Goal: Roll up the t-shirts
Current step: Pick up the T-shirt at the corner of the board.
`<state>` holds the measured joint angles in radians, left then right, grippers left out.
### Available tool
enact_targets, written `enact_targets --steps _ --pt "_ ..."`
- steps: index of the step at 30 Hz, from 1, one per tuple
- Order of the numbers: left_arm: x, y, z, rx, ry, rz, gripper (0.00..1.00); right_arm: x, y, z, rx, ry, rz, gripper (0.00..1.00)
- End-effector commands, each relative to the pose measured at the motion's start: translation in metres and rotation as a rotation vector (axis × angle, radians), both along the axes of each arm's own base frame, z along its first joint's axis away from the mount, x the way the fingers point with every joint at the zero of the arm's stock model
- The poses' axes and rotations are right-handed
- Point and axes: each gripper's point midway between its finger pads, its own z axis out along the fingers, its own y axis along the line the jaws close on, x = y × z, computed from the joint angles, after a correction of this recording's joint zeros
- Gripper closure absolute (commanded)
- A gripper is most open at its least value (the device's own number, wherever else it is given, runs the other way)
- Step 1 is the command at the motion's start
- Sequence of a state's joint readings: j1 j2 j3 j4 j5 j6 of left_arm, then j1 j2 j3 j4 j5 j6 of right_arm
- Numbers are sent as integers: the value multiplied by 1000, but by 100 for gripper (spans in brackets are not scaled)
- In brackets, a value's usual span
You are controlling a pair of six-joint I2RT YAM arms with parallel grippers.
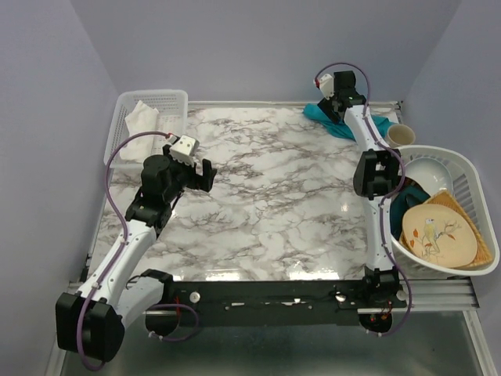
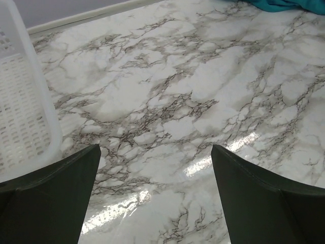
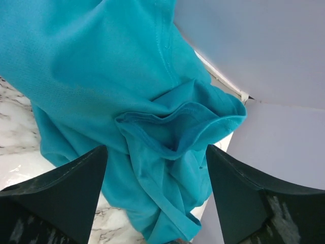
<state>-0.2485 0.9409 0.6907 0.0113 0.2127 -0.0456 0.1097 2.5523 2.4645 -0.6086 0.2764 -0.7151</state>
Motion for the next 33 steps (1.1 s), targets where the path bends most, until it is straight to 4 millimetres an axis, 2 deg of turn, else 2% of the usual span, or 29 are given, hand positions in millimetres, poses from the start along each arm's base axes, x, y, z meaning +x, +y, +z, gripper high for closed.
enact_targets --steps 1,5,7,11,12,13,14,16,18,19,20,22,23,24,25,26,27,29,30,32,33 --pt "6 0 10 -6 -6 -8 1 12 -24 -14 -70 1 8 15" --pt "10 1 9 3 -1 -3 1 9 -40 -28 -76 34 -10 23" --pt "11 1 6 4 4 -3 1 8 -42 -31 -76 38 -11 35" --pt "12 0 2 -1 16 -3 1 11 -48 -29 -98 23 -11 46" --pt "13 0 2 -3 17 -3 1 11 -48 -28 -100 21 -9 53" --pt "13 0 2 -3 15 -3 1 11 -49 -20 -104 6 -10 72" --pt "13 0 2 -2 15 -3 1 8 -51 -27 -113 12 -22 97" --pt "15 0 3 0 7 -2 1 11 -48 -12 -107 -26 -15 100" --pt "15 0 4 0 1 -1 1 4 -40 -13 -101 -3 3 100" --pt "15 1 4 0 1 -1 1 1 -33 -11 -84 0 23 99" --pt "15 1 4 3 -2 0 1 -2 -19 10 -56 -26 42 100" --pt "15 2 4 3 -6 4 1 -15 6 14 3 -8 96 100" --pt "15 3 5 3 -12 10 1 -24 30 54 39 -67 135 100" --pt "16 5 7 3 -21 24 1 -30 45 65 62 -82 164 100" --pt "16 6 6 -1 -20 31 1 -43 63 66 97 -71 209 99" --pt "17 7 6 -9 -21 45 1 -54 92 76 136 -77 253 100" --pt "20 10 6 -20 -21 74 1 -70 103 112 170 -126 273 100" --pt "23 13 6 -59 -5 112 1 -98 143 126 265 -103 341 100" --pt "26 14 5 -67 0 122 1 -119 157 152 314 -114 383 100" --pt "27 11 5 -84 8 115 1 -149 185 164 391 -92 437 99" --pt "29 10 3 -86 17 113 1 -161 191 170 414 -88 450 100"
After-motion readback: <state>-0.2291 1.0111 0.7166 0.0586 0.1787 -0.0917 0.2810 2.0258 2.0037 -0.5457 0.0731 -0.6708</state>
